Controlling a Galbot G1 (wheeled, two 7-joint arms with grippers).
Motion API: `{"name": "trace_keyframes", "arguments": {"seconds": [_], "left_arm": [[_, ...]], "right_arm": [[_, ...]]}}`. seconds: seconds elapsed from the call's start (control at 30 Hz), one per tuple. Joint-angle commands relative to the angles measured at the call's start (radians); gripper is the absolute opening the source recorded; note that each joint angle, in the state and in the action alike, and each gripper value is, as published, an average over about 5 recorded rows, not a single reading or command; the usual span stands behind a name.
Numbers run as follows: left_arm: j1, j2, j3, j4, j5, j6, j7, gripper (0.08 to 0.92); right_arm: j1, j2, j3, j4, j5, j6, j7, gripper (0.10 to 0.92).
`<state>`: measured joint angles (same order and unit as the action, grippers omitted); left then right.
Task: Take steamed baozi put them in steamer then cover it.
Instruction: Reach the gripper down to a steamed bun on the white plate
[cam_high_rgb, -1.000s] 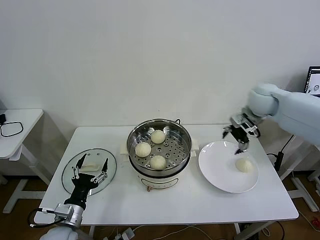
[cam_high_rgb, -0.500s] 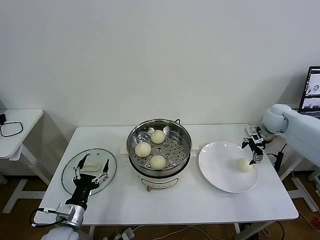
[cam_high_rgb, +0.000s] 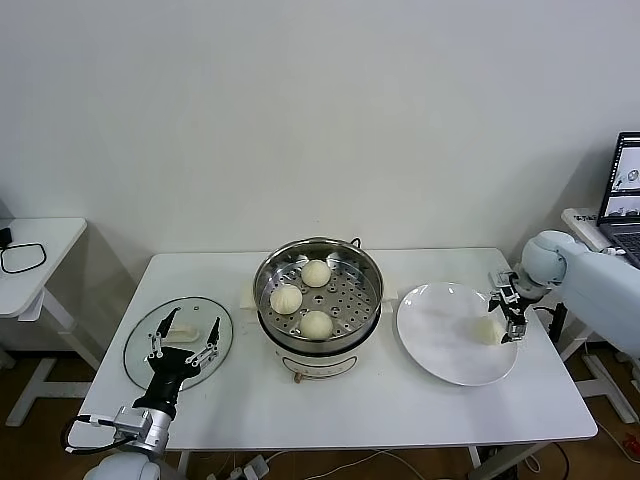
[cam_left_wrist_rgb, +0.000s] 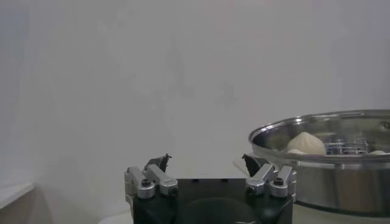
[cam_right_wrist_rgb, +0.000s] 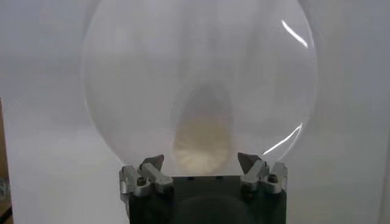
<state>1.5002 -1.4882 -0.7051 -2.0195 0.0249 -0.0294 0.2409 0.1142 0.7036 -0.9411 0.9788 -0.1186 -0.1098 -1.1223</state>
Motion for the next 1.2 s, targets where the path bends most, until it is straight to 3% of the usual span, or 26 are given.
{"name": "trace_keyframes", "arguments": {"seconds": [0.03, 0.63, 1.0, 1.2], "left_arm": [[-0.001, -0.001, 0.001, 0.001, 0.001, 0.0, 0.0, 0.823], [-0.006, 0.001, 0.004, 0.008, 0.004, -0.002, 0.001, 0.823], [-0.008, 0.001, 0.001, 0.009, 0.003, -0.003, 0.001, 0.823], [-0.008, 0.001, 0.003, 0.006, 0.004, -0.002, 0.001, 0.823]], "right_arm": [[-0.047, 0.03, 0.037, -0.049, -0.038, 0.007, 0.012, 0.823], [-0.054, 0.056, 0.046, -0.071, -0.058, 0.012, 0.027, 0.822], [-0.06, 0.069, 0.055, -0.085, -0.065, 0.015, 0.029, 0.705], [-0.025, 0.044, 0.037, -0.052, -0.033, 0.007, 0.019, 0.687]]}}
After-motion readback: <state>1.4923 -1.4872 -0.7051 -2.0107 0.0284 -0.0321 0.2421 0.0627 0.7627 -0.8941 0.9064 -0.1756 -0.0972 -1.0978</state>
